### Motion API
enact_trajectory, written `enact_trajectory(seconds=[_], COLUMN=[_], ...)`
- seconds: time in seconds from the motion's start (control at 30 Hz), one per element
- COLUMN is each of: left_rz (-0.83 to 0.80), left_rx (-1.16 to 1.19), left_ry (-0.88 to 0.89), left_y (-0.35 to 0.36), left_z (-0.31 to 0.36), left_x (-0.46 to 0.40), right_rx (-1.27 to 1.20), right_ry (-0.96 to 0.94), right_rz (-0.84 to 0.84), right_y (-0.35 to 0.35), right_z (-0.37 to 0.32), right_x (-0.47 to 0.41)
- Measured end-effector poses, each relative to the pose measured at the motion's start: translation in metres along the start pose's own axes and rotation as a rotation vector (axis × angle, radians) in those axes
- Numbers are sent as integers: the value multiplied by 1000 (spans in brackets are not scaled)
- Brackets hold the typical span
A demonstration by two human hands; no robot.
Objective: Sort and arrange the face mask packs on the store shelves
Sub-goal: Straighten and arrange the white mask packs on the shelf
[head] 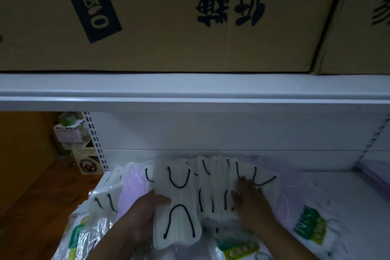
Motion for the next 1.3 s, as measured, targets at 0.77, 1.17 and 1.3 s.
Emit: enact_trajectory(seconds=[0.77, 1.17, 1.3], left_rz=[-124, 179, 222], left_rx=[55, -6, -6], left_ry=[82, 87, 57], left_y=[54, 48, 50], left_z=[-22, 7, 5], left_x=[-15, 2, 1], right_rx=[-774, 147, 113], right_ry=[-395, -10, -37], right_rz=[-131, -81, 71], right_y=[-6, 1, -12], right_z=[-82, 2, 4], right_x=[50, 1, 2])
Point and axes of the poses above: each hand's wrist, its own x-axis away from the middle knuckle, its own y-axis out of the palm, z = x × y, the point moved 2 cm from there along -x, towards the middle knuckle, and after that the axes turned 3 degrees about y, right-handed, at the moved point
